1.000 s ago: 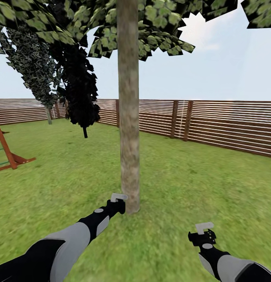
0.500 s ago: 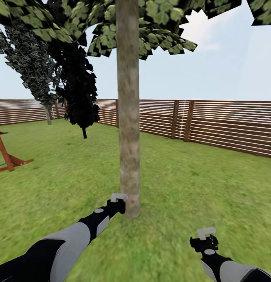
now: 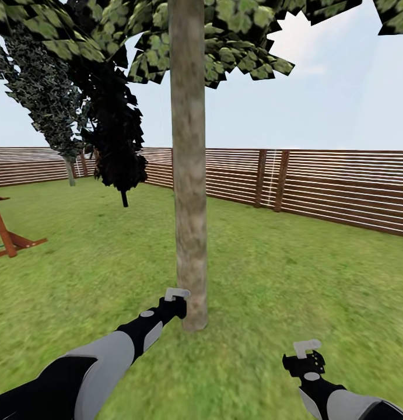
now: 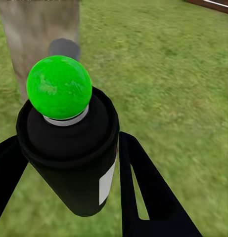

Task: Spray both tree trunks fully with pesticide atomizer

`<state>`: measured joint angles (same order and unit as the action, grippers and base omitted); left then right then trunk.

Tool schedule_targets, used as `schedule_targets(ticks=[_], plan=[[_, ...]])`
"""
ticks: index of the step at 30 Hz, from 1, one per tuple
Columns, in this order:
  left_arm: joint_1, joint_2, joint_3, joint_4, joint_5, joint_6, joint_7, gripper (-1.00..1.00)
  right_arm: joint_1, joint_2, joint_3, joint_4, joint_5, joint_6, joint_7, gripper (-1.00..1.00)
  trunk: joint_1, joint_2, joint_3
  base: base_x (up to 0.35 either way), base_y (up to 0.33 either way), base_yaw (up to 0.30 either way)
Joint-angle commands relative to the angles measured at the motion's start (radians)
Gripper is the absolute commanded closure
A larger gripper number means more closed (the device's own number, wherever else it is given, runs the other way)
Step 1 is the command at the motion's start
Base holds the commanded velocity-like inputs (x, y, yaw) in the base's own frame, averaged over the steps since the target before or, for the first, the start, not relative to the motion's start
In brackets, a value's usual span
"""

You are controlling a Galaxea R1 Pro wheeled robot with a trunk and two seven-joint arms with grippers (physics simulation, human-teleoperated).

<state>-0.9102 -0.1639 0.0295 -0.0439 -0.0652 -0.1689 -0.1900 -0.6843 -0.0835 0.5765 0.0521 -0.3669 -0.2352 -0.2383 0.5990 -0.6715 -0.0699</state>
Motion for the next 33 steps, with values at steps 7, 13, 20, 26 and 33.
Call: schedule_targets(ticks=[7,13,20,26,33], plan=[[-0.001,0.0,0.003,0.001,-0.008,-0.004,-0.001,1.0,-0.001,0.002,0.009,0.003,-0.009,-0.006,0.001,-1.0,0.001,-0.002,-0.002,0.106,0.0,0.0],[-0.001,0.0,0.003,0.001,-0.008,-0.004,-0.002,1.0,-0.001,0.002,0.01,0.003,-0.009,-0.005,0.001,-1.0,0.001,-0.002,-0.002,0.093,0.0,0.0],[-0.001,0.0,0.003,0.001,-0.008,-0.004,-0.001,1.0,0.0,0.004,0.01,0.003,-0.009,-0.006,0.001,-1.0,0.001,-0.002,-0.002,0.061,0.005,0.0],[-0.001,0.001,0.003,0.001,-0.008,-0.005,0.001,1.0,0.0,0.004,0.01,0.003,-0.009,-0.006,0.001,-1.0,0.001,-0.002,-0.002,0.121,0.027,0.0],[-0.001,0.001,-0.005,-0.027,-0.006,0.159,0.005,1.0,0.0,0.002,0.01,0.003,-0.009,-0.003,-0.001,-1.0,0.001,-0.002,-0.002,0.009,0.002,0.0]])
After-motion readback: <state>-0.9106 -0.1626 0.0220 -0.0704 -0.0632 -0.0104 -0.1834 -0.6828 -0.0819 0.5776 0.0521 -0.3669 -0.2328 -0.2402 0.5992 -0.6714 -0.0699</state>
